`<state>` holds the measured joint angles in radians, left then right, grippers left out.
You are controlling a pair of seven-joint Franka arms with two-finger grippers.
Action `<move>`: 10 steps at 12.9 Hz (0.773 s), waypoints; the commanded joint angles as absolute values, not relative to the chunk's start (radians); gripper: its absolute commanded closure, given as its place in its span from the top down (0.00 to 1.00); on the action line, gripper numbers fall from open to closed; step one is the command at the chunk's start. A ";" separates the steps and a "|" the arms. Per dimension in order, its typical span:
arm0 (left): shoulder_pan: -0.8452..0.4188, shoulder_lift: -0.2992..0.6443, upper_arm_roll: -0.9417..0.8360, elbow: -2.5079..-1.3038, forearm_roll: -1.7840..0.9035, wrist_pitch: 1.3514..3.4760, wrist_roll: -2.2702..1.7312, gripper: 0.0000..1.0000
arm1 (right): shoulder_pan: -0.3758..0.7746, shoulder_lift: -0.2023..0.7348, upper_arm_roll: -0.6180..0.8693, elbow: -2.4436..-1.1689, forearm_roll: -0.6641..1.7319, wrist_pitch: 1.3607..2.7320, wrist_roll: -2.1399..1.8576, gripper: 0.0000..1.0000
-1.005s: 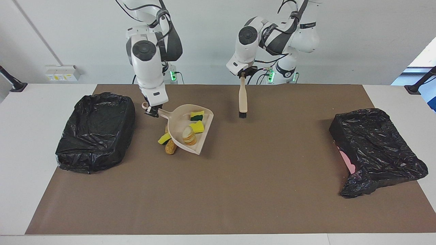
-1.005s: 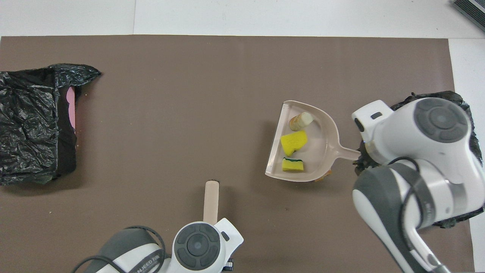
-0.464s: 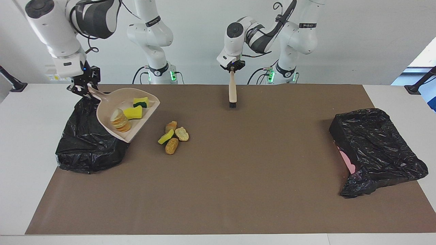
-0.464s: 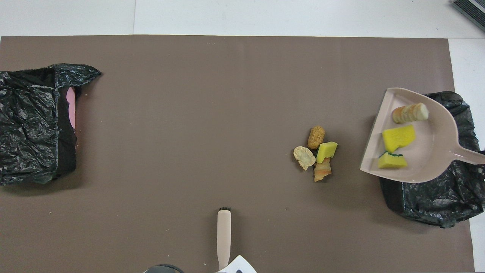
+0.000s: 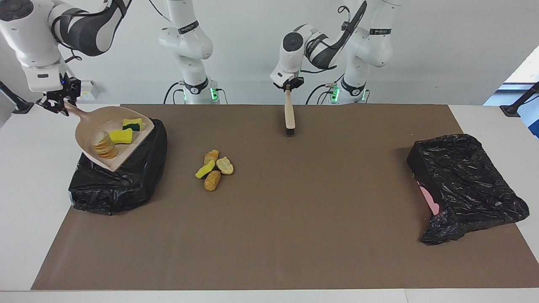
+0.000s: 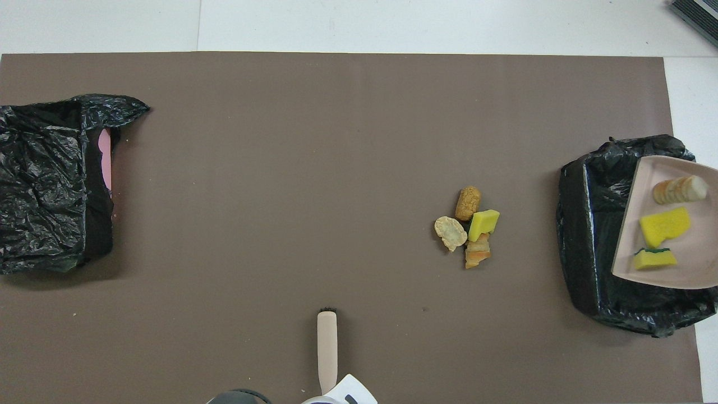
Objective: Sweep and dump trash in bin
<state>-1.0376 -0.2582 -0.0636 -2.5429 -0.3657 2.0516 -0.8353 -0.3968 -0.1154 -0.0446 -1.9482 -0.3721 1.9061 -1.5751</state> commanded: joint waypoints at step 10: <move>-0.910 -0.183 -0.049 -2.416 -0.318 2.072 -0.821 1.00 | -0.362 -0.092 -0.015 -2.011 -0.652 2.114 -1.893 0.00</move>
<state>-0.9809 -0.2230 -0.0497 -2.5004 -0.3569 2.0842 -0.8336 -0.3589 -0.0811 -0.0174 -1.9903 -0.6212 2.0685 -1.8352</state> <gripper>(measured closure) 0.357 0.683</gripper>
